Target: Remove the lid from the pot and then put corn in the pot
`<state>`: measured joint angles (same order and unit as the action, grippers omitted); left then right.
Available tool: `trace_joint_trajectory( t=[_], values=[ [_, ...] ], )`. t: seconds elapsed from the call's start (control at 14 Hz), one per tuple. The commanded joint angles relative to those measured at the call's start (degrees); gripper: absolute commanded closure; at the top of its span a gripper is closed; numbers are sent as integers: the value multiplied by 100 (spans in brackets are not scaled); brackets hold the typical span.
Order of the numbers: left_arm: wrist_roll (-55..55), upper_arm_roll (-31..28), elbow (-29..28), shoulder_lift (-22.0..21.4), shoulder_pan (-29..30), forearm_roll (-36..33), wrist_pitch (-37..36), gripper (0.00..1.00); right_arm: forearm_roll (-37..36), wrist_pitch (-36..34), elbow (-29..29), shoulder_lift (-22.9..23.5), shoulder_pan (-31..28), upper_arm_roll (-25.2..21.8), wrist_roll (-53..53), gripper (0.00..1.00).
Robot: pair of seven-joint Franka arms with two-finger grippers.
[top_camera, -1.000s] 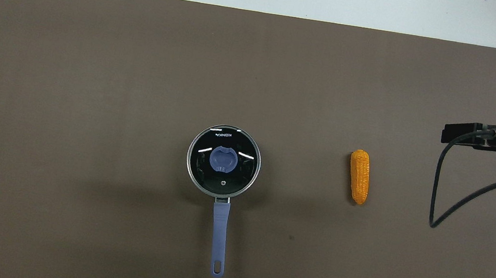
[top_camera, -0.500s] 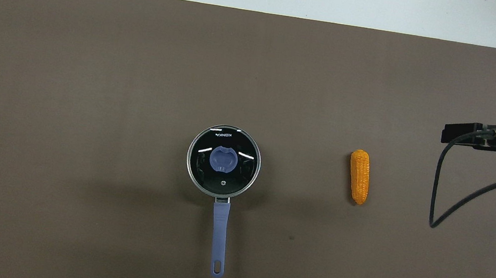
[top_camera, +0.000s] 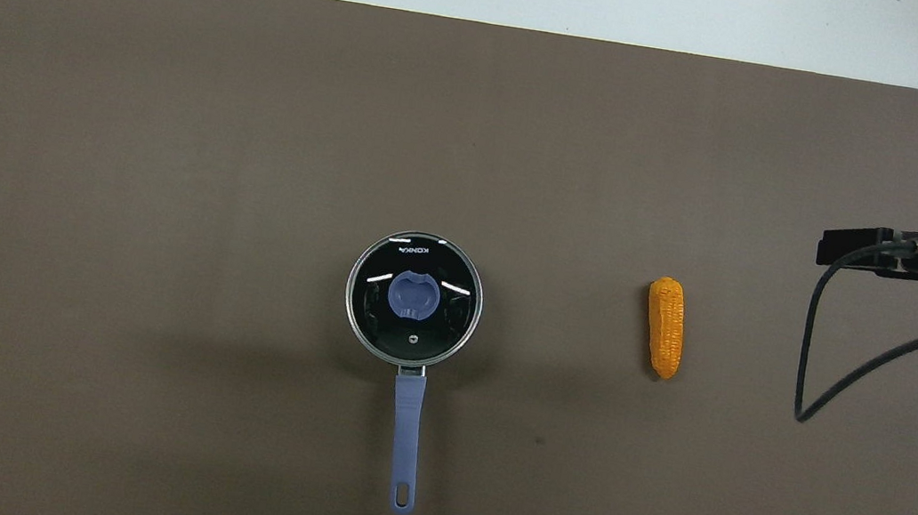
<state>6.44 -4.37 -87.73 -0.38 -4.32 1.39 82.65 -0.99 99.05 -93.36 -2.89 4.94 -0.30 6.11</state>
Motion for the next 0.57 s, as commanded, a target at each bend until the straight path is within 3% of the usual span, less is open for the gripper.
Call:
trace_joint_trajectory(
  t=[0.0, 0.5],
  values=[
    [15, -20, -157, -76, -192, -104, 198, 0, 134, -114, 72, 34, -63, 12, -163, 0],
    [-64, -20, -543, -41, -683, -95, 725, 0, 134, -131, 72, 34, -63, 12, -163, 0]
  ],
)
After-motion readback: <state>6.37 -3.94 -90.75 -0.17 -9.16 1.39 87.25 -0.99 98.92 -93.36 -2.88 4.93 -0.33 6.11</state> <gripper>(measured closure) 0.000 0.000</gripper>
